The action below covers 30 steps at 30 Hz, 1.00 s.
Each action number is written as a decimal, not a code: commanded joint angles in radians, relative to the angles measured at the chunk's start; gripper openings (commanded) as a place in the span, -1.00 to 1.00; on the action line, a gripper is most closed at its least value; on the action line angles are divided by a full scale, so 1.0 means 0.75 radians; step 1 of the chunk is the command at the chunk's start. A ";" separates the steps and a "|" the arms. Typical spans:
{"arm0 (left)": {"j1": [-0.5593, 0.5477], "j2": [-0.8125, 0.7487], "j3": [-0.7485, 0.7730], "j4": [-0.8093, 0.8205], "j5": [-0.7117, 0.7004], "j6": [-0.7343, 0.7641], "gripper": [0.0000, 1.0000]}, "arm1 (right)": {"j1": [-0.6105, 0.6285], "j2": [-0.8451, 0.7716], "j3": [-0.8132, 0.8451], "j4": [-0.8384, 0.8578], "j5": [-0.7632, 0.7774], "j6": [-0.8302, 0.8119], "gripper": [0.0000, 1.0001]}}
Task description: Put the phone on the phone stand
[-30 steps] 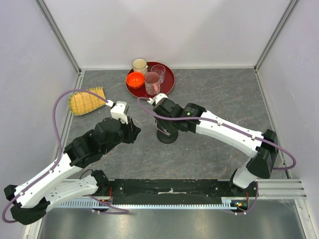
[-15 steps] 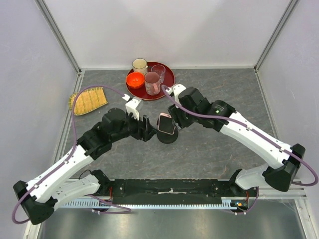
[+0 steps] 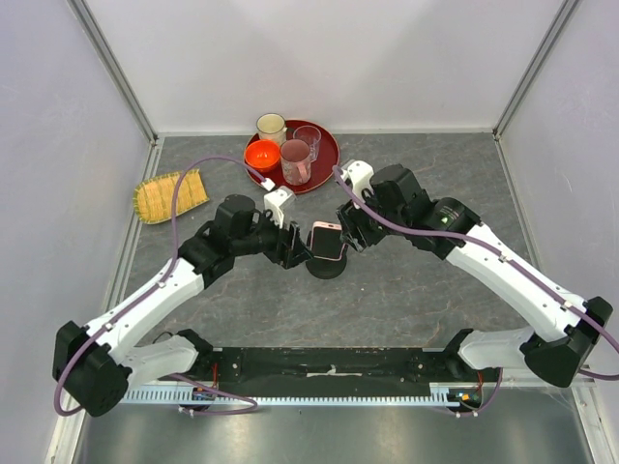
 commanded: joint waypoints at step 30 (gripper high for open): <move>0.105 0.278 0.079 0.277 0.505 0.576 -0.26 | -0.108 -0.013 -0.011 0.071 -0.306 -0.180 -0.02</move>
